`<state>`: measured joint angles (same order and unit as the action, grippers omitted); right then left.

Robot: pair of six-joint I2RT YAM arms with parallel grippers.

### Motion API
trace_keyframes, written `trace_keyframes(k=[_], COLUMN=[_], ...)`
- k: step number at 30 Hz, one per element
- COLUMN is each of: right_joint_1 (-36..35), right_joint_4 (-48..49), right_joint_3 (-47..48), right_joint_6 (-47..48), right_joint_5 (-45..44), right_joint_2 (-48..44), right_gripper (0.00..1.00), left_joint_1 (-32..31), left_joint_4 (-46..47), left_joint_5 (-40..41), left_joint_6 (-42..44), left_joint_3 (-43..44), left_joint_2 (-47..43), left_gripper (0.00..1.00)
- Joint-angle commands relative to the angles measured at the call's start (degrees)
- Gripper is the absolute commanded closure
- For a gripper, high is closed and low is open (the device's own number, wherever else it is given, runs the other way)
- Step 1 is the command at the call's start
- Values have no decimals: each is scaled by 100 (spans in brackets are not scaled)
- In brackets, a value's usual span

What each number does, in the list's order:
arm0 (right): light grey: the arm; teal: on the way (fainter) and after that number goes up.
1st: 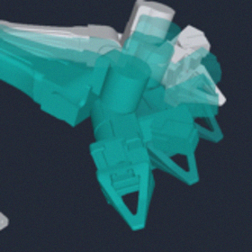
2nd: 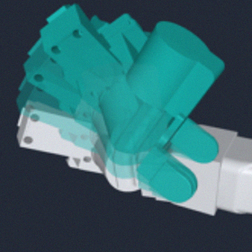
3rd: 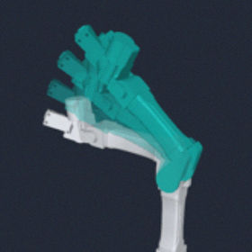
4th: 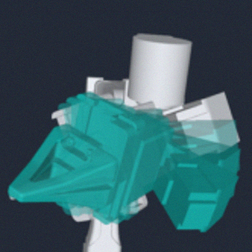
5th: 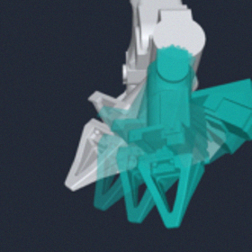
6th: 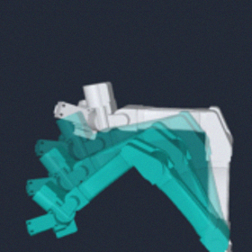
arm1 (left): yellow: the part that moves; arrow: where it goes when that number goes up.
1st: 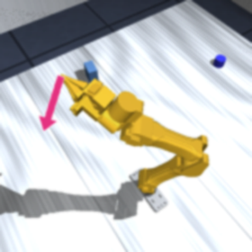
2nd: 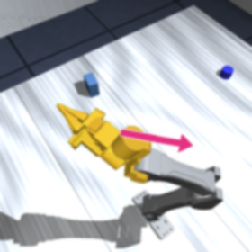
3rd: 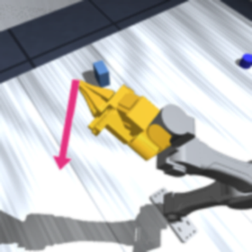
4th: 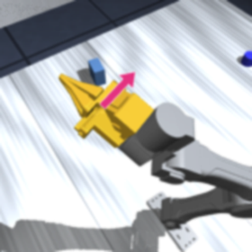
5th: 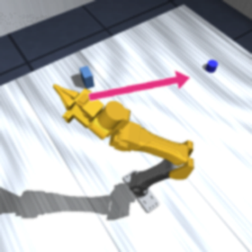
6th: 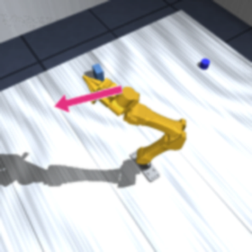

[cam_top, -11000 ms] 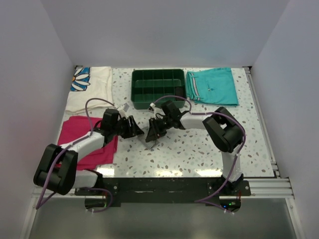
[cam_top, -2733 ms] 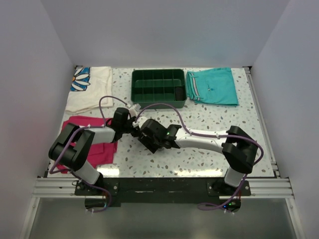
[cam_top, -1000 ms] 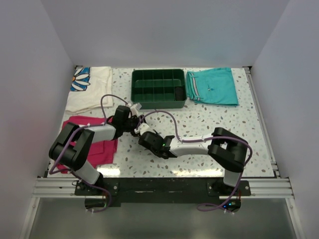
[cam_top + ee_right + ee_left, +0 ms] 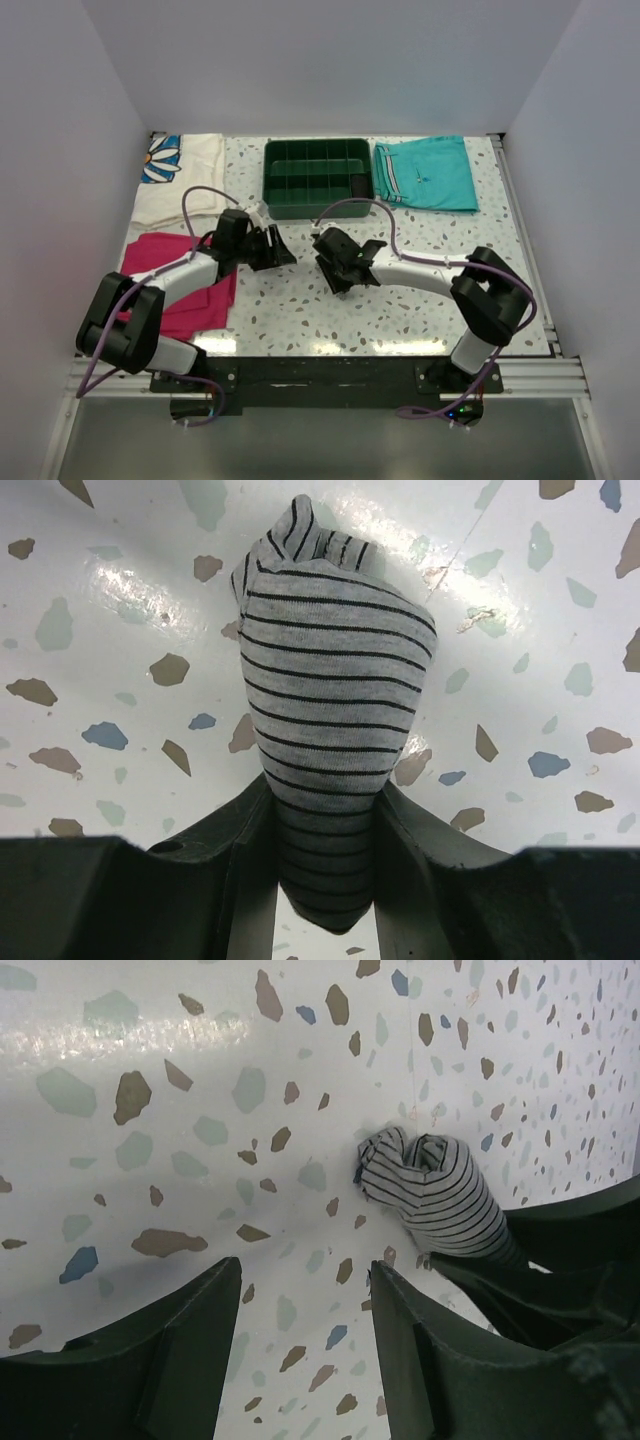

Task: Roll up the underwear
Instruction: Place the underwear in the storage box.

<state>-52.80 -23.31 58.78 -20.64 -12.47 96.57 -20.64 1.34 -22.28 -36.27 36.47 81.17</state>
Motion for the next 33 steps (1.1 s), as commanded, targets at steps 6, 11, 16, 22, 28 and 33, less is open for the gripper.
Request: trace_keyframes(k=[6, 11, 16, 22, 28, 33], right_joint_1=[375, 524, 647, 1060, 1613, 1843], right_joint_4=[-481, -534, -832, -1272, -1773, -2116], right_joint_3=[774, 959, 1363, 2013, 3015, 3964], right_joint_6=[-229, -291, -195, 25, 315, 412], right_joint_5=[210, 175, -36, -194, -265, -432], right_joint_2=[-315, -402, -446, -412, 27, 581], right_gripper=[100, 100, 100, 100, 100, 100], left_joint_1=[34, 25, 25, 25, 25, 34], left_joint_4=[32, 15, 32, 6, -2, 15], left_joint_5=[-118, -162, -206, -285, -364, -487], left_joint_6=[199, 234, 235, 270, 340, 314], left_joint_3=[-184, -114, -105, -70, -43, -52], left_joint_2=[-224, -250, -259, -250, -224, -259], left_gripper=[41, 41, 41, 41, 41, 31])
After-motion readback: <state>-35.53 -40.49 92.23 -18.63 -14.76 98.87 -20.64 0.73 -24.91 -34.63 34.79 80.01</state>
